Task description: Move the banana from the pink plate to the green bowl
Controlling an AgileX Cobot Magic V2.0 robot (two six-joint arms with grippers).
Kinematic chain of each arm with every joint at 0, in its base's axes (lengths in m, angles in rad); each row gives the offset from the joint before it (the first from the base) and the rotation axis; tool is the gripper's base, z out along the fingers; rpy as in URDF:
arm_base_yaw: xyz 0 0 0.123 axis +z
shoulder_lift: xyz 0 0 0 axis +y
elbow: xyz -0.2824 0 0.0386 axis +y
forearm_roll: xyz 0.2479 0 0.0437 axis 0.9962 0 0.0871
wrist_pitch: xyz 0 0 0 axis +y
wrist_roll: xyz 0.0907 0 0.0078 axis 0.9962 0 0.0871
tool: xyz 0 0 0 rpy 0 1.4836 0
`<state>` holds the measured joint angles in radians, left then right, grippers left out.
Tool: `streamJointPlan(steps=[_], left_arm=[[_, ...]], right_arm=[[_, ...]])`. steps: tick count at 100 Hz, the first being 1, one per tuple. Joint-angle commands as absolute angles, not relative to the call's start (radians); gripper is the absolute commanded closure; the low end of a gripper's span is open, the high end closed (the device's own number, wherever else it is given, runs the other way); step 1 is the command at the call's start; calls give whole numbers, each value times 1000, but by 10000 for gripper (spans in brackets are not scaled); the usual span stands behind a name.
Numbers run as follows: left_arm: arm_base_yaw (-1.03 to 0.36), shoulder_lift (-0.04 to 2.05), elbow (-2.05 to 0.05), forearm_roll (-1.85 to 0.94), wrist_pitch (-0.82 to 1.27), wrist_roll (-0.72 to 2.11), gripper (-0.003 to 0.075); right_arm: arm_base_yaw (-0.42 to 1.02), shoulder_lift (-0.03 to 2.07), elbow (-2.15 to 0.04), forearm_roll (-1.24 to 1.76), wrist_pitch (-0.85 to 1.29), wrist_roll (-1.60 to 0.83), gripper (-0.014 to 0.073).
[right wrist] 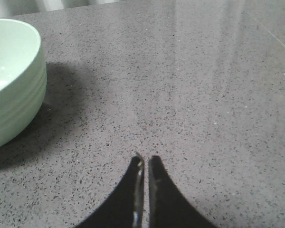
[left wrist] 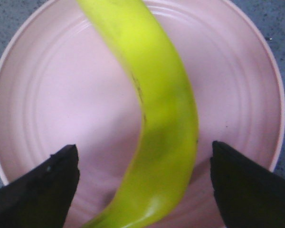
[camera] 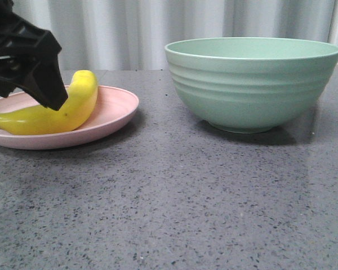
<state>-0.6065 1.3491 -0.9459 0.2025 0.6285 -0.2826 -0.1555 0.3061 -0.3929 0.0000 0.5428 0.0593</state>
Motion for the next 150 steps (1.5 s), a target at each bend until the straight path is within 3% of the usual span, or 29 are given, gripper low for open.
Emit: streamJointPlan(steps=[1,25,35,44,57,74,90,121,150], left_arm=[[-589,1350,-981,213,563,-282,207],[-565,1400,-981,222,530,-282,209],[-565,1413,-981,222,530,-282,256],[-565,1417,-981,213,530,-282,350],[-565,1417,-981,213,534,-282,544],[-565,1417,-981,219,554,-282,740],[-578,1389,-994,229,577,-282,738],[-735,1294,-1098,223,661,-206,738],[-948,1261,-1120,223,733,-201,738]], right_arm=[[-160,324,-418,-8,469,56,666],[-160,324,-418,-8,469,56,666],[-160,324,-418,-8,471,56,666],[-160,324,-418,-8,480,56,666],[-158,324,-418,-8,497,56,666],[-53,366,-440,-8,524,56,665],[79,445,-505,-8,589,55,629],[274,646,-731,90,633,55,319],[393,871,-940,203,633,55,298]])
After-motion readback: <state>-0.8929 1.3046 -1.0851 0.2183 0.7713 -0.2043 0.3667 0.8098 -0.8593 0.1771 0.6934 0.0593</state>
